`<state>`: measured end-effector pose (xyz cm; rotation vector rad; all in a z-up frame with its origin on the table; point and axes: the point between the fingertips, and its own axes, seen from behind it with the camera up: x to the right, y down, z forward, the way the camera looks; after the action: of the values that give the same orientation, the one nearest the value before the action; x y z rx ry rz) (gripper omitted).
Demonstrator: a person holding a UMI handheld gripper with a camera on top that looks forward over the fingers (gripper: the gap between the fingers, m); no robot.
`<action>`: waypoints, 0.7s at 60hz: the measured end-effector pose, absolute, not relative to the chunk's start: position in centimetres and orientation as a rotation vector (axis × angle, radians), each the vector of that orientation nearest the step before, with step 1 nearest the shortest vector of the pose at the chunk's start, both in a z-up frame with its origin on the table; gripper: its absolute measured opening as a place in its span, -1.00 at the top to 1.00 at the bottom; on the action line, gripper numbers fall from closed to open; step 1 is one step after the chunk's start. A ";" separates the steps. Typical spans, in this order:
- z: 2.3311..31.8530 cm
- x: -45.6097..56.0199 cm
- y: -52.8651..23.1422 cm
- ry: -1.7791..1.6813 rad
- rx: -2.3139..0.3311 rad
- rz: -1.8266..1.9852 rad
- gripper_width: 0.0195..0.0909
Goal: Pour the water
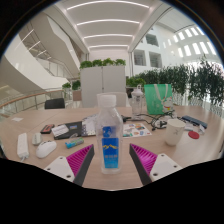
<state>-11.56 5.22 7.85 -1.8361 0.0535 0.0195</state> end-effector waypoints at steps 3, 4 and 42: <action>8.0 -11.7 7.4 0.048 -1.814 -0.004 -0.71; 8.0 -11.8 8.1 0.042 -1.808 -0.008 -0.72; 11.5 -13.9 14.5 0.260 -1.906 0.553 0.46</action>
<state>-13.88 14.48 11.49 -1.9065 0.2601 0.5525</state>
